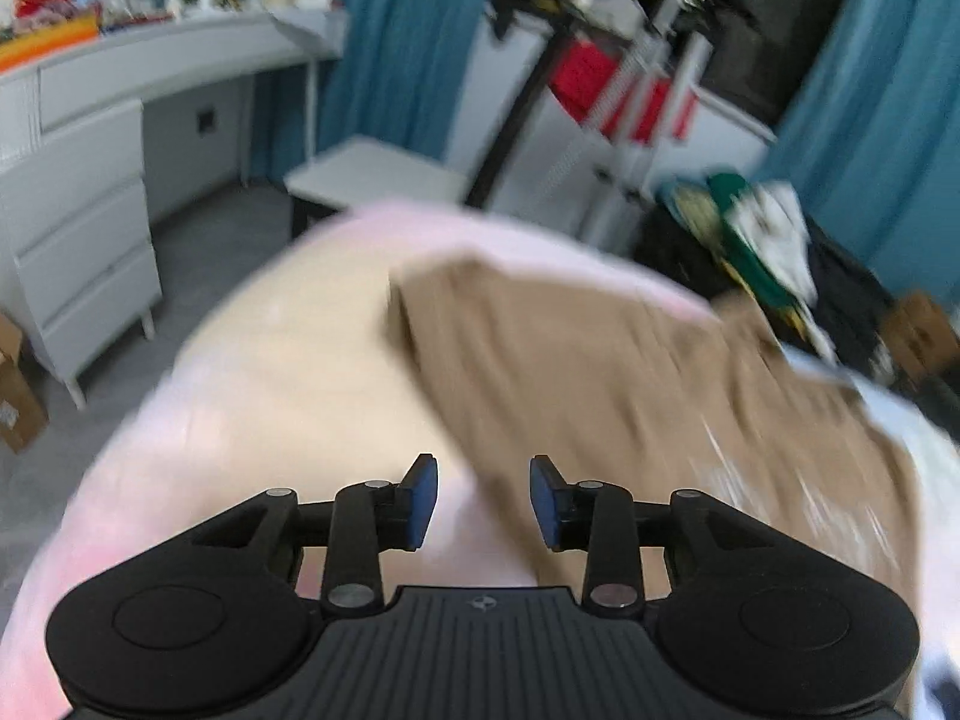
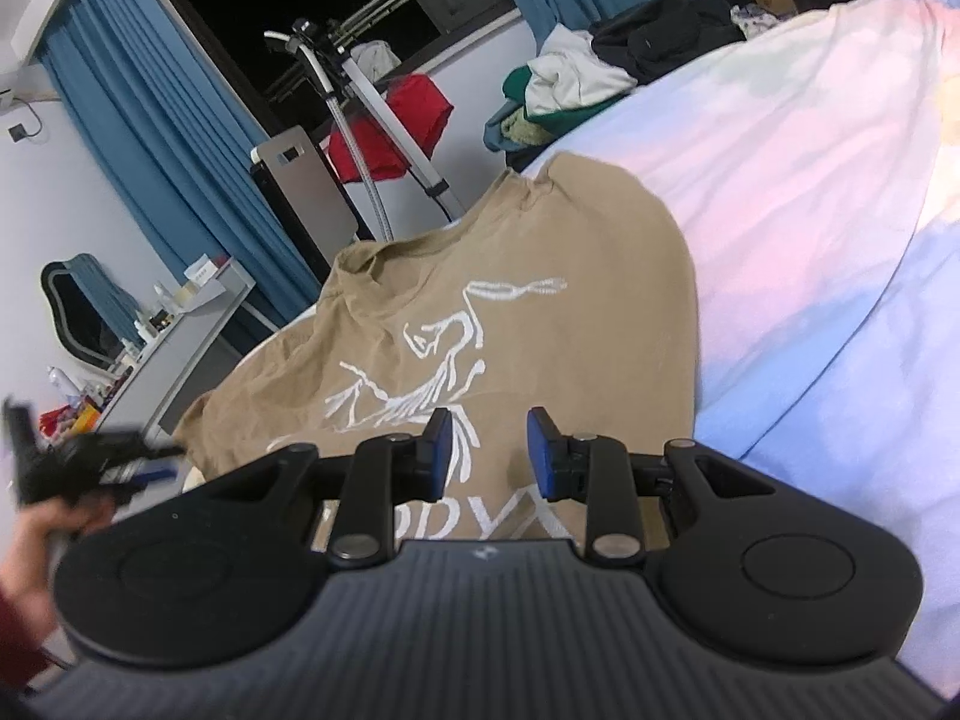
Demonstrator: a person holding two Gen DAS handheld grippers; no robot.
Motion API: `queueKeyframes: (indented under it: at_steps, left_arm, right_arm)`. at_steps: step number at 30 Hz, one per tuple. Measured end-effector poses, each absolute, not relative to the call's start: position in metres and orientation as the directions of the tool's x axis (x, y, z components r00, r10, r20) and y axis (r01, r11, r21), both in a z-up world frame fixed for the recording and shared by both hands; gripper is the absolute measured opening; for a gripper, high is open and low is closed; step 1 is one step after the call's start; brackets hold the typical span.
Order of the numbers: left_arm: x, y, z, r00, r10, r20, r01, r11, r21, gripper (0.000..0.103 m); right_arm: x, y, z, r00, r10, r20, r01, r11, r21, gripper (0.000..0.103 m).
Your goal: Fold clothes
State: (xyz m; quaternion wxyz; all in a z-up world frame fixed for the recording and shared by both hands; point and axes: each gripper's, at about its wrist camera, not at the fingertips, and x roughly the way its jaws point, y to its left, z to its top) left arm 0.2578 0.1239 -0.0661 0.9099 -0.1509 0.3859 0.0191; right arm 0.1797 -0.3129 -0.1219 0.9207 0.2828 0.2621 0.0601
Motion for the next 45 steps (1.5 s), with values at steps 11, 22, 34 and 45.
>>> queueKeyframes:
  at_steps: [11,22,34,45]
  left_arm:
    - [0.098,0.063,-0.086,0.452,-0.3,-0.84,0.007,0.943,-0.334,0.039]
    - [0.072,0.056,-0.105,0.399,-0.283,-0.872,0.006,0.952,-0.306,0.001]
    - [0.084,0.098,-0.057,0.39,-0.173,-0.905,-0.025,0.98,-0.198,0.0]
    - [0.095,0.095,-0.086,0.424,-0.094,-0.901,0.028,0.996,-0.09,0.005]
  right_arm:
    - [0.135,-0.333,-0.093,0.888,0.168,-0.429,0.073,0.868,0.49,0.034]
    - [0.118,-0.351,-0.093,0.886,0.106,-0.452,0.141,0.866,0.48,0.046]
    - [0.123,-0.366,-0.104,0.879,0.107,-0.465,0.192,0.813,0.55,0.046]
    - [0.123,-0.381,-0.11,0.874,0.116,-0.472,0.234,0.751,0.617,0.046]
